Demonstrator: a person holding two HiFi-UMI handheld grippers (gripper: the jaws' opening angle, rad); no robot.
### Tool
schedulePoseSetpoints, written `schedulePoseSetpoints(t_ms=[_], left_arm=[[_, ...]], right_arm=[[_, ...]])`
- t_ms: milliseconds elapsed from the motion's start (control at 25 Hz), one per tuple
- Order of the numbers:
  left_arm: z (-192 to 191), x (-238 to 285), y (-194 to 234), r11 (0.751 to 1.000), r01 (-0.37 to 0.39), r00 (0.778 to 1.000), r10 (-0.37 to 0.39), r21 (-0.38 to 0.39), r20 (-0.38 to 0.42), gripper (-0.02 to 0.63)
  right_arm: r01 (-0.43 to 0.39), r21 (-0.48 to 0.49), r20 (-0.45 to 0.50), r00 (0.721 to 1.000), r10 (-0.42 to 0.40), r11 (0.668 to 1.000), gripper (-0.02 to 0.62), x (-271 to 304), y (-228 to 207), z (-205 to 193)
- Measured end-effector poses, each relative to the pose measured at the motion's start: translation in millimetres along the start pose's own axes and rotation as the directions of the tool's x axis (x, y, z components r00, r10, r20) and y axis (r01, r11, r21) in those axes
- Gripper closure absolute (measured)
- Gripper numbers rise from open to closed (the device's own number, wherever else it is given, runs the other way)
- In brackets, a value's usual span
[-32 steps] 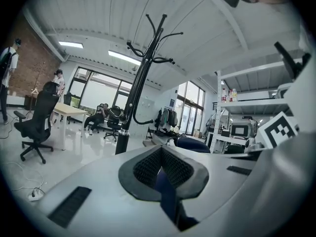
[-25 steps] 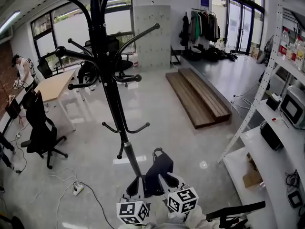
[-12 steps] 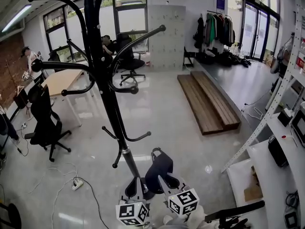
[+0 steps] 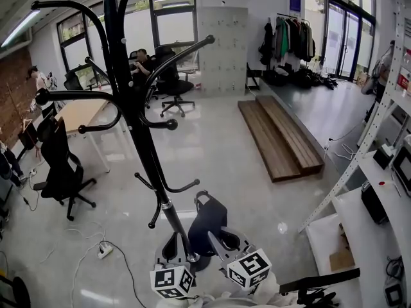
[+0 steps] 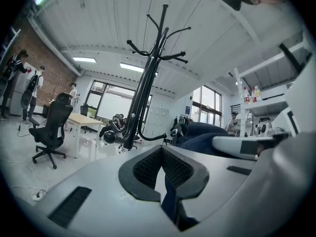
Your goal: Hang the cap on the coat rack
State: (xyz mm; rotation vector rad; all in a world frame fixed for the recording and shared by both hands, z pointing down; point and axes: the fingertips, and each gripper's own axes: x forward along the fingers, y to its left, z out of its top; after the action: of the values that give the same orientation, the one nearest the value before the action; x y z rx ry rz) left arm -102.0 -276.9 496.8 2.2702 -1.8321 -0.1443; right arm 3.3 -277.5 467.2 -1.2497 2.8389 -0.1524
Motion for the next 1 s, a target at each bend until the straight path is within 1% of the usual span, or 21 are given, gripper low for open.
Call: schedulePoseSetpoints(t_ms=[120, 360, 520, 720, 1000], left_arm=[[-4.4, 1.1, 1.5, 1.0, -0.006, 1.0, 0.006, 0.001, -0.01, 0.603], [-9.3, 0.4, -1.5, 1.0, -0.007, 1.0, 0.007, 0.003, -0.018, 0.604], [-10.4, -2.9, -0.3, 1.0, -0.011, 1.0, 0.011, 0.004, -0.022, 0.604], [-8.4, -6.9, 2.3, 1.0, -0.018, 1.0, 0.018, 0.005, -0.018, 0.603], [-6.7, -11.0, 5.8, 1.0, -0.021, 1.0, 0.021, 0.01, -0.014, 0.604]], right_arm=[[-0.022, -0.02, 0.031, 0.999, 0.022, 1.0, 0.546, -1.4, 1.9, 12.7], [-0.054, -0.005, 0.046, 0.997, 0.054, 0.999, 0.546, -3.0, -3.4, 24.4], [-0.087, 0.012, 0.083, 0.993, 0.086, 0.996, 0.546, -3.8, -0.2, 45.1], [-0.149, -0.005, 0.163, 0.976, 0.147, 0.989, 0.546, -3.9, 9.1, 82.5], [-0.194, -0.06, 0.252, 0.946, 0.203, 0.979, 0.546, -5.1, 21.4, 129.1]])
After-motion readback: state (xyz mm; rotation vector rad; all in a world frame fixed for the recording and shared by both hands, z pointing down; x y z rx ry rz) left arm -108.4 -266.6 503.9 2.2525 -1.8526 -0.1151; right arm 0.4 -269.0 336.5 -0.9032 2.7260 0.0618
